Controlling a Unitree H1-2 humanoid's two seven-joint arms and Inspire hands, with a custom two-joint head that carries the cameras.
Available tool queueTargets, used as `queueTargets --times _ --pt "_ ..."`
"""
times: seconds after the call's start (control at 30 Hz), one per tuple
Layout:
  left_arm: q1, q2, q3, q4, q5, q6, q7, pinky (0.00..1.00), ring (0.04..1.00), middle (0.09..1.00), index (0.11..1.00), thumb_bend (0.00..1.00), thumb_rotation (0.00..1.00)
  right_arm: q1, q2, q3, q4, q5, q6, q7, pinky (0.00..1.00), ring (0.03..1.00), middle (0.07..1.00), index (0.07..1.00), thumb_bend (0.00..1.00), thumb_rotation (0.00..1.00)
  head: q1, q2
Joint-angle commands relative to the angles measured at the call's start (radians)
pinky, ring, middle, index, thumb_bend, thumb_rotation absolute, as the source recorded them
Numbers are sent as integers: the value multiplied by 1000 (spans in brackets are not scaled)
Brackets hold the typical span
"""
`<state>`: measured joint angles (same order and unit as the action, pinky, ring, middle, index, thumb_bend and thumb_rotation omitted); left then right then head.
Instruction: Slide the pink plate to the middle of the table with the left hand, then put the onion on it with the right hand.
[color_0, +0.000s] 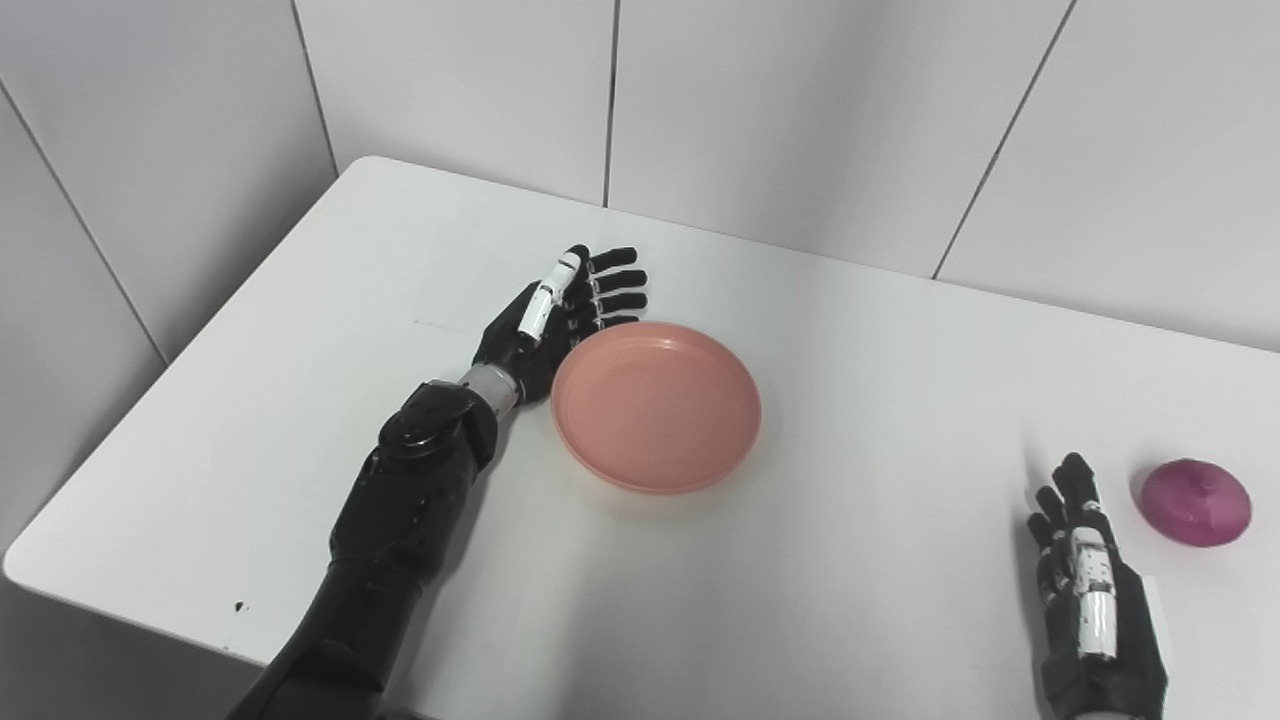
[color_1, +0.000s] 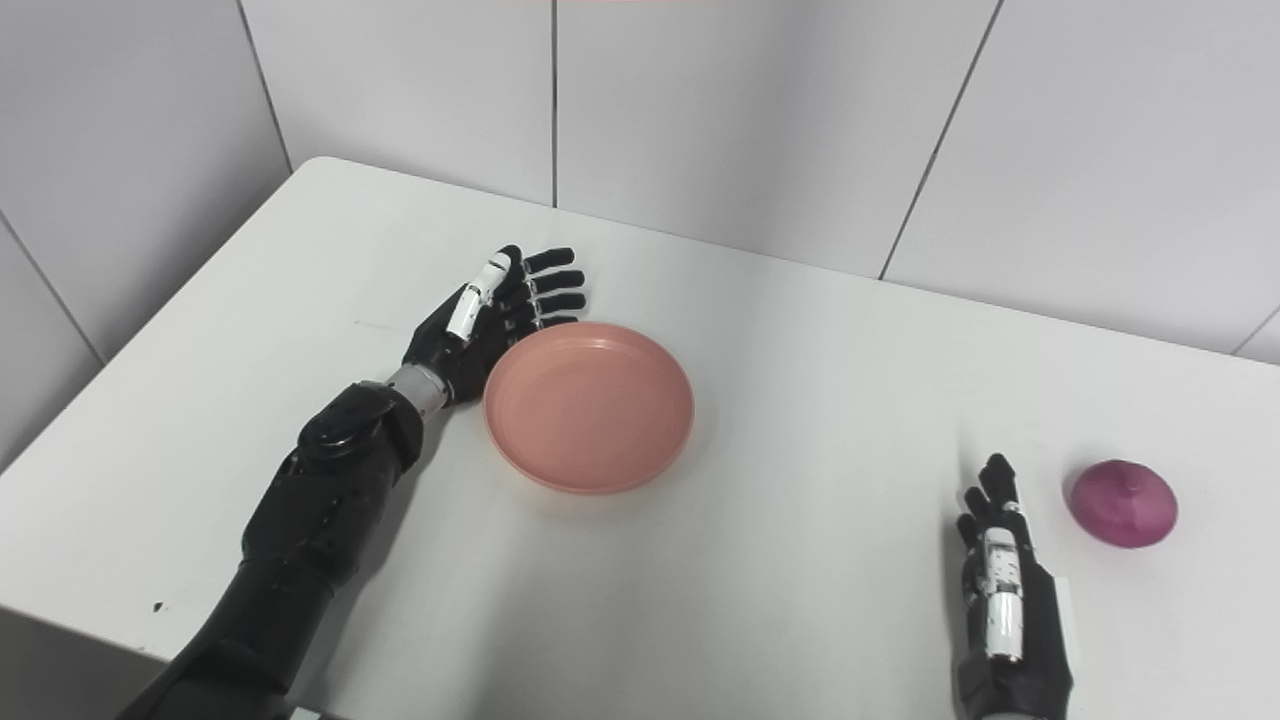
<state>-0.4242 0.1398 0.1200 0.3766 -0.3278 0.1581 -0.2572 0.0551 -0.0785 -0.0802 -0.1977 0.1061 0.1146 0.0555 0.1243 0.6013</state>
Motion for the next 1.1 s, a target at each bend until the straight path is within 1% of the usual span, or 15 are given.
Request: queueTargets --times 0.0,0.13,0.23,0.53,0.7,0.77,0.87,1.07 --pt "-30 -1 -8 -11 3 -24 -15 727 759 767 752 368 986 -15 2 0 -10 2 -62 2 1000 985 988 974 145 1000 -6 1" --pt "-29 -13 -4 -19 2 -9 1 717 749 757 743 353 975 -17 0 5 -4 4 -63 8 1000 987 992 975 159 1000 -30 4" --pt "-29 -23 -4 -19 7 -3 12 707 741 750 735 335 998 -17 2 8 -3 -1 -62 5 1000 985 991 973 164 1000 -48 7" --pt "-24 -33 -21 -13 10 -9 6 719 752 757 742 344 1000 -16 12 11 6 -4 -68 -1 1000 979 990 976 179 1000 -78 14" --pt "-22 -47 -23 -13 10 -13 8 728 758 761 745 352 1000 -17 14 13 17 -14 -84 -4 999 974 983 970 190 1000 -97 19" --pt "-19 -51 -27 -23 17 -12 15 727 762 770 752 345 1000 -18 19 14 14 -15 -78 -9 1000 973 982 968 189 1000 -109 22" --pt "-18 -52 -28 -23 11 -20 7 728 768 777 756 344 1000 -18 24 18 12 -19 -74 -14 1000 973 982 967 197 1000 -131 27" --pt "-20 -55 -30 -21 5 -14 3 725 769 780 761 354 1000 -19 34 24 7 -30 -68 -27 998 966 976 963 195 1000 -148 33"
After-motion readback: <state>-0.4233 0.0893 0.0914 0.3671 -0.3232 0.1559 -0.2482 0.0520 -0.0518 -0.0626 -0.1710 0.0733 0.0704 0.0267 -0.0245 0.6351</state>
